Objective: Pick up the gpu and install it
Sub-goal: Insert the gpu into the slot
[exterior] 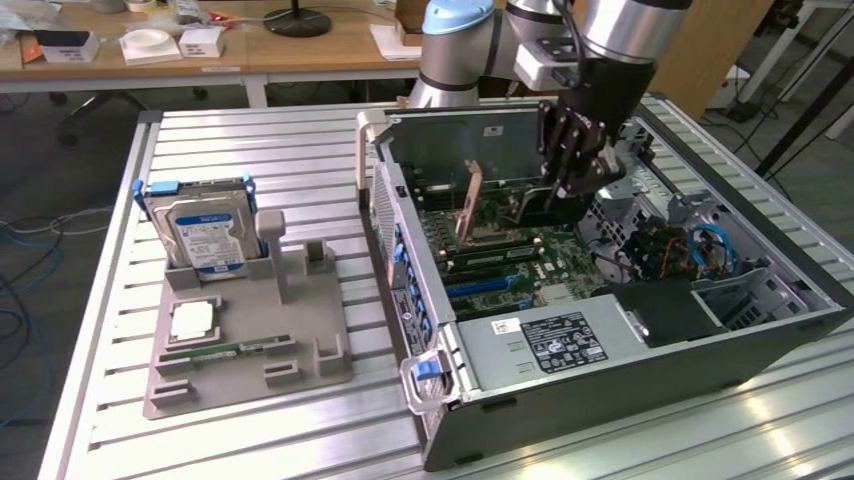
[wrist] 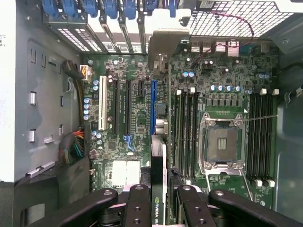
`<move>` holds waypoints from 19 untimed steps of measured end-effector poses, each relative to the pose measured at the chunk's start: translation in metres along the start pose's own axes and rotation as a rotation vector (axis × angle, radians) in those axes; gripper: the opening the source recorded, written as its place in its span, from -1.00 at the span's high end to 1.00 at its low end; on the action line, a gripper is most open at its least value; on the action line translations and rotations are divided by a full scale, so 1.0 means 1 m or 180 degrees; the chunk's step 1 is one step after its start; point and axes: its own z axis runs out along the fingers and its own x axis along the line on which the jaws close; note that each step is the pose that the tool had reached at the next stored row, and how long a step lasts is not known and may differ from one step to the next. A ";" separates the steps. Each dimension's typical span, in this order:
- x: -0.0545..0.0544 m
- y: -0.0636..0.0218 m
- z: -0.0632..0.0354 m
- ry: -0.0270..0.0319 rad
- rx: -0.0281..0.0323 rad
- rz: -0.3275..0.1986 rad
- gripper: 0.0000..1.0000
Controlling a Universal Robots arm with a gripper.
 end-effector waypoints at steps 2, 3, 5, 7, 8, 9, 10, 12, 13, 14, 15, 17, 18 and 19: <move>0.000 0.0000 0.0007 0.0000 0.0000 0.0001 0.47; 0.000 0.0000 0.0011 0.0000 0.0000 0.0002 0.47; 0.000 -0.0001 0.0018 0.0000 0.0000 0.0003 0.47; 0.000 -0.0001 0.0026 0.0000 0.0000 0.0004 0.47; 0.000 -0.0001 0.0029 0.0000 0.0000 0.0005 0.47; 0.000 -0.0002 0.0032 0.0000 0.0000 0.0005 0.47; 0.000 -0.0001 0.0036 0.0000 0.0000 0.0006 0.47; 0.000 -0.0002 0.0043 0.0000 0.0000 0.0007 0.47; 0.000 -0.0002 0.0046 0.0000 0.0000 0.0008 0.47; 0.000 -0.0002 0.0050 0.0000 0.0000 0.0009 0.47; 0.000 -0.0002 0.0053 -0.0001 0.0000 0.0009 0.47; 0.000 -0.0003 0.0060 -0.0001 0.0000 0.0011 0.47; 0.000 -0.0003 0.0064 -0.0001 0.0000 0.0011 0.47; 0.000 -0.0003 0.0067 0.0000 0.0000 0.0012 0.47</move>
